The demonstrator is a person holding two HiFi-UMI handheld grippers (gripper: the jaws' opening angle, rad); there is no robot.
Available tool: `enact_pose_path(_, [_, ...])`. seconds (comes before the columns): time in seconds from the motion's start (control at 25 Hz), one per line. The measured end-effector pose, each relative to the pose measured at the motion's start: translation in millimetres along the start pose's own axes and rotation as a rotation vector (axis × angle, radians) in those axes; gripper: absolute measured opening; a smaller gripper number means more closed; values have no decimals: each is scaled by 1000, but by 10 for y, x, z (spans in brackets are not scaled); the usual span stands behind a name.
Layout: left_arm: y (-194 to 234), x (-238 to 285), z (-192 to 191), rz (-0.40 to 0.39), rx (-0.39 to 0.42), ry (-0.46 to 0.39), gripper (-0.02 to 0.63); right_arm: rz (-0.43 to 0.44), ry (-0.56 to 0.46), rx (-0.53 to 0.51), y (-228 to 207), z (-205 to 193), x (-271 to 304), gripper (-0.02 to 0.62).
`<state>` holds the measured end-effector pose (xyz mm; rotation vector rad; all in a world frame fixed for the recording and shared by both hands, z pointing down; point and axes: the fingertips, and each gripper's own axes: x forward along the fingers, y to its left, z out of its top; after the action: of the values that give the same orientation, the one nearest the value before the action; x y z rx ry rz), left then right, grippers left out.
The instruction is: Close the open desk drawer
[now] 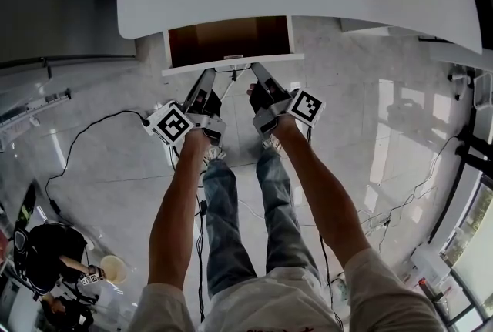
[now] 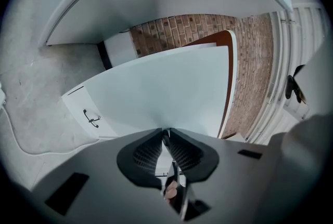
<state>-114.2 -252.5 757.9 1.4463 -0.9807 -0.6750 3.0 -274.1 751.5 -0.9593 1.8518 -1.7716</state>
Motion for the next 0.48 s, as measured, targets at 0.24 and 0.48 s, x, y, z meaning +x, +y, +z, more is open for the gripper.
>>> enact_pose_path(0.24, [-41,20,17,-10,86,48,57,-26,5,-11,12,7,-11,55])
enact_pose_path(0.48, [-75,195,81,-10,93,54,57,-67,4,-46,-16,178,95,55])
